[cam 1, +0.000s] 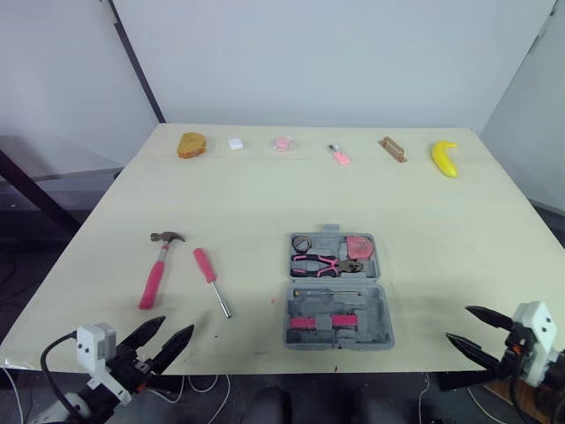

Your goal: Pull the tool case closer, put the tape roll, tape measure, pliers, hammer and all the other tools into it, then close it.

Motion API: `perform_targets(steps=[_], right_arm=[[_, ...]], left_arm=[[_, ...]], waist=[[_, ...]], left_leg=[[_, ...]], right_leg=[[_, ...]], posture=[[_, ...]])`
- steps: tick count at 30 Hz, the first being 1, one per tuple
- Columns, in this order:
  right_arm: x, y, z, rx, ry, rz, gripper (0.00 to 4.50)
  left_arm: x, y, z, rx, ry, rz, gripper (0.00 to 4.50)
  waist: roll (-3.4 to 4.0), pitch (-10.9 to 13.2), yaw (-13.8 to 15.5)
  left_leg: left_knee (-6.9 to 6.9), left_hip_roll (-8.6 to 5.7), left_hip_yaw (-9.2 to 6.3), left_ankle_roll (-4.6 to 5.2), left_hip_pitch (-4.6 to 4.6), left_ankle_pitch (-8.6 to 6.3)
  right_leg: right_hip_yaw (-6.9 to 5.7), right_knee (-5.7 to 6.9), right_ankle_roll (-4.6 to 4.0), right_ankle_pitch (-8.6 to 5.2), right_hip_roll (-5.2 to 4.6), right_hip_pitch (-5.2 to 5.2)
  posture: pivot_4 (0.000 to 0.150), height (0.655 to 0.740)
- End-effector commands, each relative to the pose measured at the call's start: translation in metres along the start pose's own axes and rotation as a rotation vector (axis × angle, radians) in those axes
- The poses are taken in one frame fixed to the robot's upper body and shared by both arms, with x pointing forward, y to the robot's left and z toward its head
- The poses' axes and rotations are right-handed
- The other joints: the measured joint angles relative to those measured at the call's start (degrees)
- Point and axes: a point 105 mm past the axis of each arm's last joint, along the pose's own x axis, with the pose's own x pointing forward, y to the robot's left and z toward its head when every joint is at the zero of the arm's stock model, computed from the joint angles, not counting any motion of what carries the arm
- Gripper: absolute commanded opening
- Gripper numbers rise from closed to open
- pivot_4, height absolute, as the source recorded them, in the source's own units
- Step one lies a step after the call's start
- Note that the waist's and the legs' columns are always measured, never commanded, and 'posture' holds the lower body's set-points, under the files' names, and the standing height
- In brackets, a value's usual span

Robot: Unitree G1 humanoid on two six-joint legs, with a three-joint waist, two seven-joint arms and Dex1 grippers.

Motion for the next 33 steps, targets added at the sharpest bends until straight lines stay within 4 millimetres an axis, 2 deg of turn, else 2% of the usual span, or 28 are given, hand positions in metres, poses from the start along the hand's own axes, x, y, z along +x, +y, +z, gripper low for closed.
perform_targets(steps=[1,8,11,14,18,25,33], right_arm=[[-0.001,-0.001,0.015,-0.028,-0.055,0.005,4.4],[0.031,0.025,0.054,-0.058,-0.157,0.174,4.4],[0.049,0.044,0.08,-0.095,-0.207,0.282,4.4],[0.073,0.075,0.116,-0.193,-0.282,0.435,4.4],[0.091,0.101,0.146,-0.233,-0.354,0.551,4.4],[0.109,0.126,0.161,-0.244,-0.399,0.631,4.4],[0.11,0.128,0.16,-0.25,-0.399,0.635,4.4]], left_arm=[[0.006,-0.011,0.013,0.05,-0.023,0.004,4.5],[0.026,-0.023,0.035,0.072,-0.072,-0.004,4.5],[0.032,-0.013,0.047,0.116,-0.018,0.107,4.5],[0.046,-0.009,0.067,0.122,-0.004,0.149,4.5],[0.054,0.012,0.085,0.133,0.002,0.258,4.5],[0.064,0.05,0.096,0.165,0.063,0.369,4.5],[0.086,0.089,0.105,0.188,0.13,0.457,4.5]], waist=[[-0.03,0.0,0.1],[0.03,0.0,0.2],[0.01,0.0,0.1],[0.01,0.2,0.0],[-0.02,0.2,0.2],[-0.07,0.2,0.2],[-0.15,0.3,0.1]], left_leg=[[0.0,0.0,0.0,0.0,-0.01,0.0],[0.01,0.01,-0.05,0.0,0.01,0.0],[0.0,0.01,-0.06,0.0,-0.01,0.0],[0.0,0.02,-0.06,0.0,0.0,0.01],[0.04,-0.01,-0.18,0.0,-0.02,0.01],[-0.05,-0.07,-0.18,-0.01,-0.08,0.01],[-0.05,-0.09,-0.19,-0.02,-0.08,0.01]], right_leg=[[0.0,0.0,0.0,0.0,-0.02,0.0],[-0.03,0.04,0.0,0.0,-0.08,0.0],[-0.03,0.03,0.0,0.01,0.02,0.0],[-0.02,0.06,0.02,0.03,0.05,-0.01],[-0.12,0.09,0.22,0.16,0.1,0.01],[-0.17,0.04,0.24,0.16,0.04,-0.02],[-0.22,0.04,0.24,0.17,0.03,-0.01]], posture=[[0.15,0.74],[0.15,0.74],[0.15,0.74],[0.15,0.74],[0.15,0.74],[0.15,0.74],[0.15,0.74]])
